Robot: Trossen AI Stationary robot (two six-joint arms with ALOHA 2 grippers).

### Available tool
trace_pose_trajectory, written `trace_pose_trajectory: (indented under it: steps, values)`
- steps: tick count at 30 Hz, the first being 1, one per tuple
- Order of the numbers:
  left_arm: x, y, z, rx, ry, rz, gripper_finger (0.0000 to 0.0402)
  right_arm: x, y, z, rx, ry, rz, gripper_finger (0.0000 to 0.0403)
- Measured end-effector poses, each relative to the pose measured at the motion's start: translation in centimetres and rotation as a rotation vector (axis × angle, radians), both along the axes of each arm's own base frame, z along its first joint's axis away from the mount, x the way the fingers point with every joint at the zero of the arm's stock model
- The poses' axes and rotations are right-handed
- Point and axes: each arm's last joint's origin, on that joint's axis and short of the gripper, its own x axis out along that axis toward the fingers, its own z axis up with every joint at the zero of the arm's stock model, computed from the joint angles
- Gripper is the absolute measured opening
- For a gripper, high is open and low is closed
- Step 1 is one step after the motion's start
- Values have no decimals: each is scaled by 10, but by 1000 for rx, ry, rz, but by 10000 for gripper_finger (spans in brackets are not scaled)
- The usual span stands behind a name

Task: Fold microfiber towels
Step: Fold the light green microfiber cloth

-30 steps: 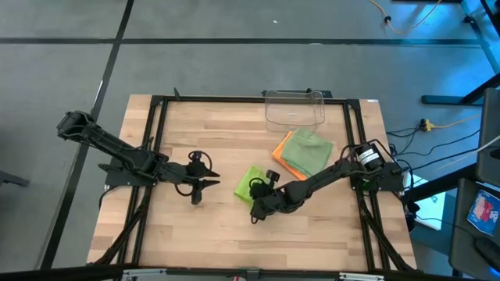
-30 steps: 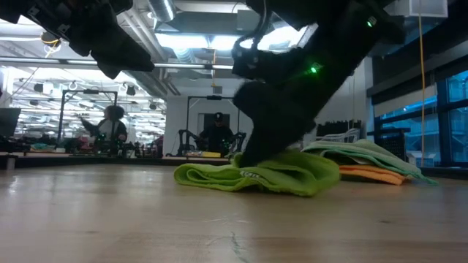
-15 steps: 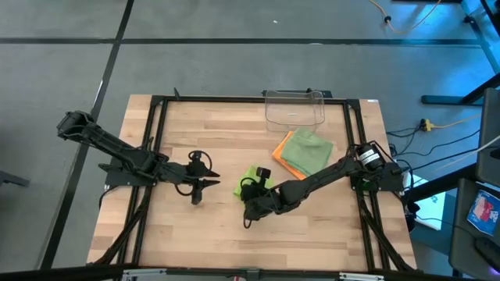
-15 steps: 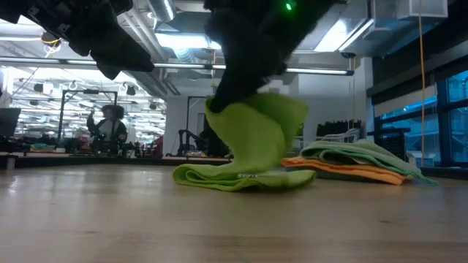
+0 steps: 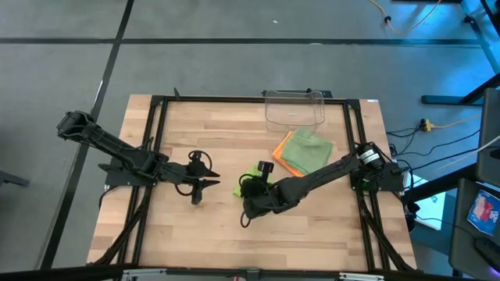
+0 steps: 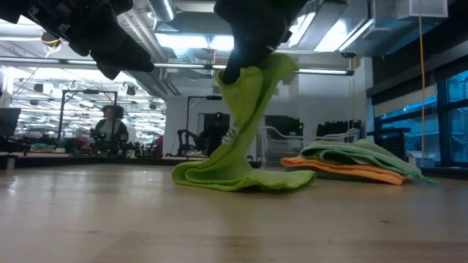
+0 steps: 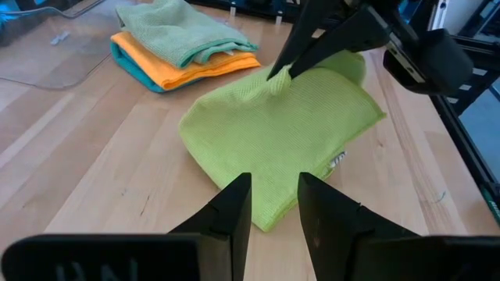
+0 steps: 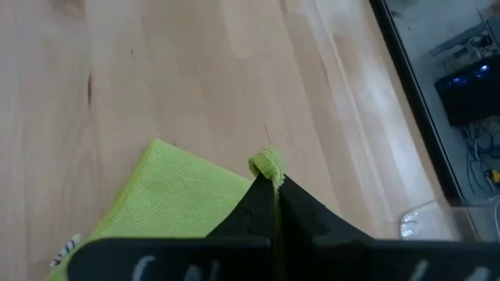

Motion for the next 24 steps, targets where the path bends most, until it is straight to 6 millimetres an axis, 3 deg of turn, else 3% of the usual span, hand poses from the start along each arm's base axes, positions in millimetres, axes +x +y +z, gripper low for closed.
trace_pose_trajectory:
  steps: [15, 24]
  values:
    - [4, -2, -8, -2, 40, -5, 98, 8, -6, 6, -72, -7, 51, 3]
    - [12, -5, -26, 3, 123, 15, 98, 23, 9, 19, 65, -36, 503, 3]
